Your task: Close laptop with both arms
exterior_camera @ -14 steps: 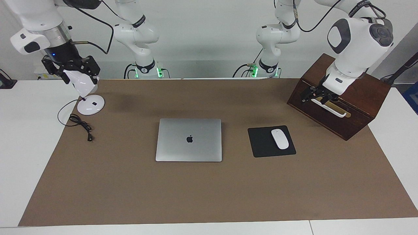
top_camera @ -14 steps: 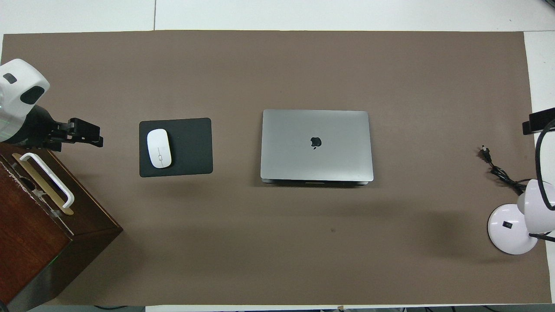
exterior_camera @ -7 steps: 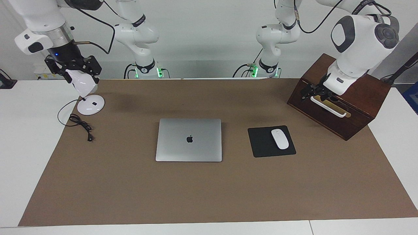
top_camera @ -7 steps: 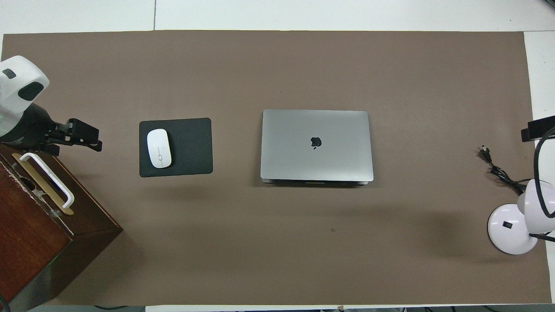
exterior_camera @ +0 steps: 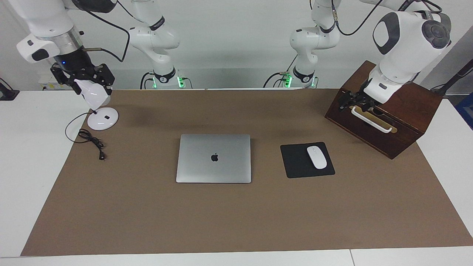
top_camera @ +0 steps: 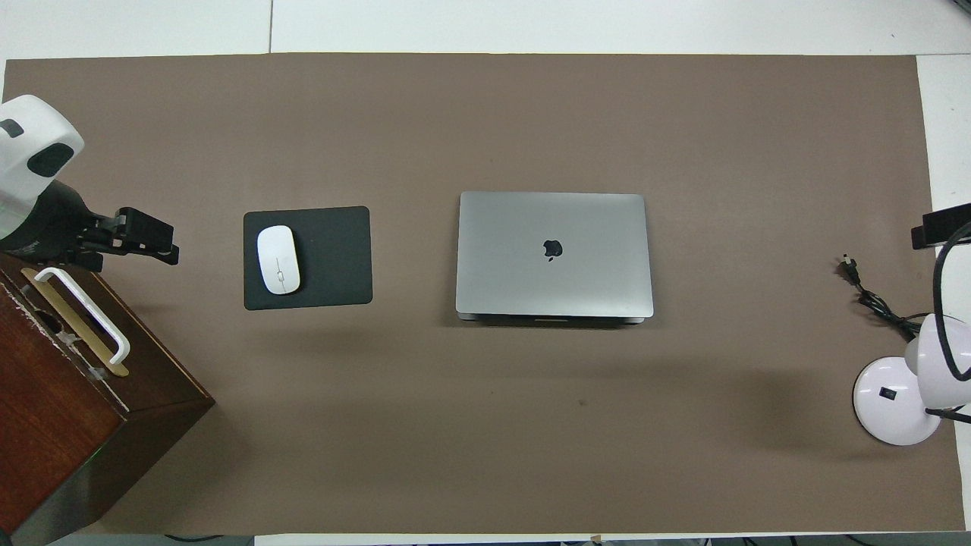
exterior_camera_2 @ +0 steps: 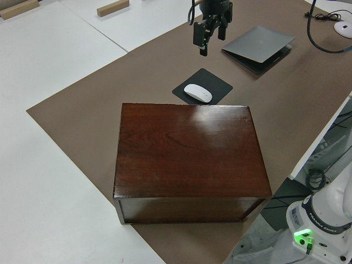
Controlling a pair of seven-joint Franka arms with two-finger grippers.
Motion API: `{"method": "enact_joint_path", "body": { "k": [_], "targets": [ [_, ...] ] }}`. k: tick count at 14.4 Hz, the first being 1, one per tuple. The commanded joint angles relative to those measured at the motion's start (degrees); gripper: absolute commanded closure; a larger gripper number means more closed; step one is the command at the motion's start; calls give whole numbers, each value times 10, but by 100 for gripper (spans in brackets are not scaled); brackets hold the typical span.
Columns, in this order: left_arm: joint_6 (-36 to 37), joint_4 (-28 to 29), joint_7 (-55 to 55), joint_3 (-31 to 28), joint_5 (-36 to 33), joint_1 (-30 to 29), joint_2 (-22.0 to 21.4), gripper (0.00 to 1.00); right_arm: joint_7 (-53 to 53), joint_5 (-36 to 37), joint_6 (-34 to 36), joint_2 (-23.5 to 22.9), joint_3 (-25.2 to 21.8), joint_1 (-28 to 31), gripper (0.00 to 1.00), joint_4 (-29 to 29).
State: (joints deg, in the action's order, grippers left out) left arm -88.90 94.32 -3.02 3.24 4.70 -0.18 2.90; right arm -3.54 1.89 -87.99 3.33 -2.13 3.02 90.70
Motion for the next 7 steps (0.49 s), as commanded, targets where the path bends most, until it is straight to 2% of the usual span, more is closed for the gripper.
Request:
{"method": "enact_joint_path", "body": {
  "k": [1, 7],
  "targets": [
    [-12, -7, -6, 5, -13, -6, 0, 0, -21, -7, -17, 15, 5, 10, 0, 22],
    [28, -44, 1, 8, -17, -4, -1, 0, -13, -31, -18, 17, 4, 14, 0, 32]
  ]
}}
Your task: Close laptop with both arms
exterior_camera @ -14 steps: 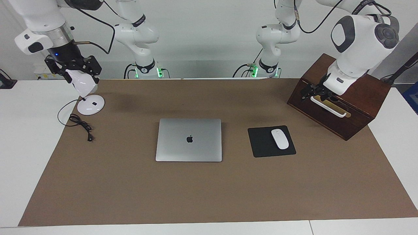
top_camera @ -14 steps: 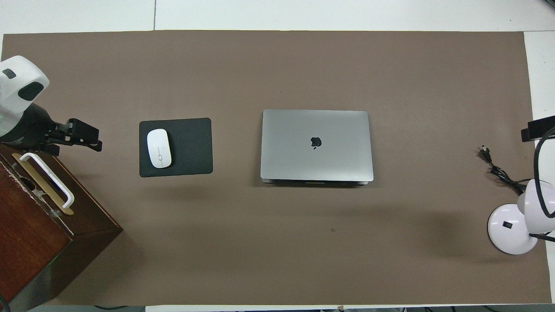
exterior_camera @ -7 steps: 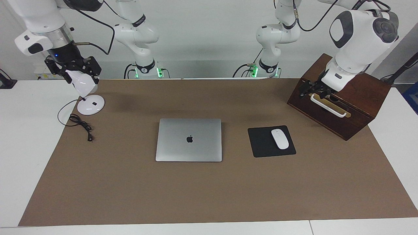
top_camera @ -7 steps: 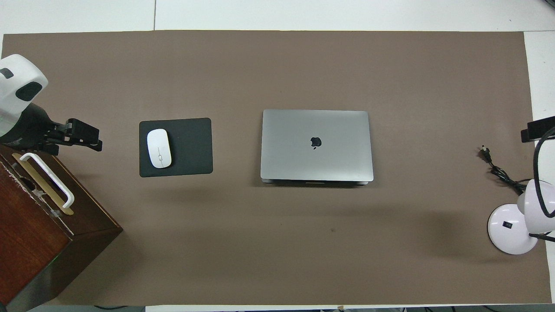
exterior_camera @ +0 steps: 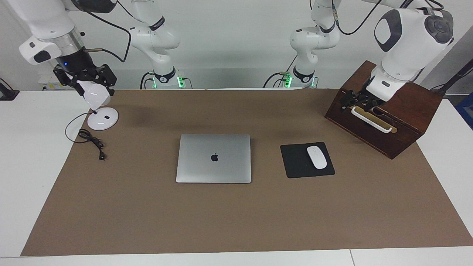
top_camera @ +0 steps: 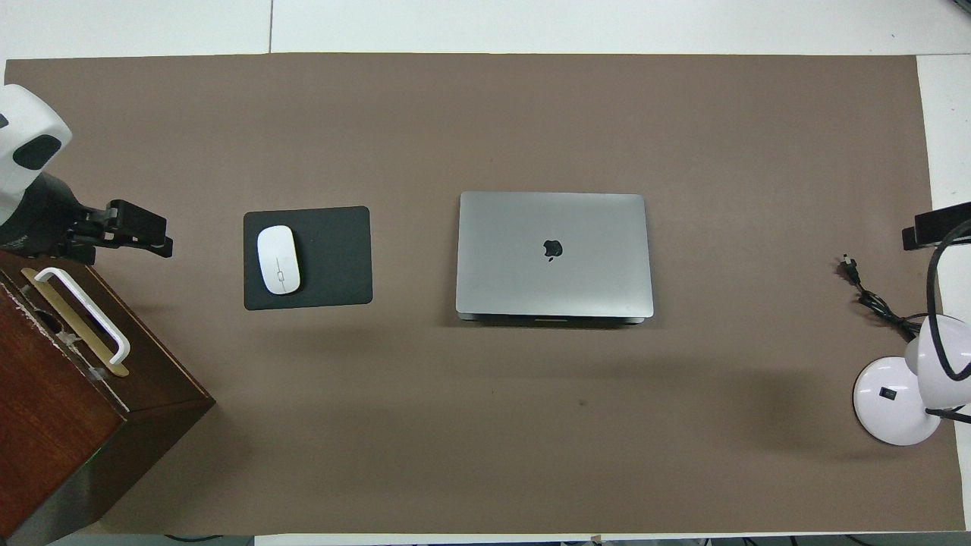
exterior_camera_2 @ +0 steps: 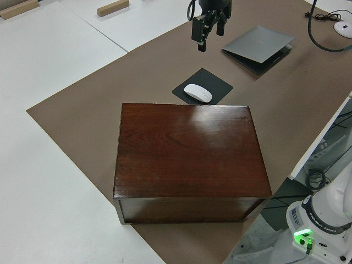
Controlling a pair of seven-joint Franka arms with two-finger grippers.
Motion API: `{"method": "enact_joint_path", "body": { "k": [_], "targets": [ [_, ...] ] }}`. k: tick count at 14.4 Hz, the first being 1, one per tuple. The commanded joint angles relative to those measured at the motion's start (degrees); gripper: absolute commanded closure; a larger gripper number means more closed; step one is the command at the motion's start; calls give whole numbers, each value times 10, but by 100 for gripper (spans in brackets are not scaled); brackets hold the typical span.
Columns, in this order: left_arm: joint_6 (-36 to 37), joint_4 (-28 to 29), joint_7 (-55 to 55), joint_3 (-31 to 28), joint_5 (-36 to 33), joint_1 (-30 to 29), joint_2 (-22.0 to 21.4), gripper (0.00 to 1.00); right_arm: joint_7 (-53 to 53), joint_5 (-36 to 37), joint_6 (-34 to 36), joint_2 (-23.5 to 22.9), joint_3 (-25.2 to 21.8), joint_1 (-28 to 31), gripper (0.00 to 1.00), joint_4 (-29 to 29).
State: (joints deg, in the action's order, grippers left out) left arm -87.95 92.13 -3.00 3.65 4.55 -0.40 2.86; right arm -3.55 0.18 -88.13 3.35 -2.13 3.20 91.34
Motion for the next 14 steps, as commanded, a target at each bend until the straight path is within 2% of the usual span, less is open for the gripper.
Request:
{"method": "enact_joint_path", "body": {
  "k": [1, 6, 14],
  "targets": [
    [16, -20, 1, 5, -17, -1, 0, 0, -13, -12, -17, 20, 4, 12, 0, 25],
    [-11, -18, -3, 7, -17, 0, 0, 0, -14, -3, -17, 21, 3, 15, 0, 28],
    [-12, -15, 0, 3, -17, 0, 0, 0, -14, -3, -16, 21, 3, 15, 0, 29]
  ]
}}
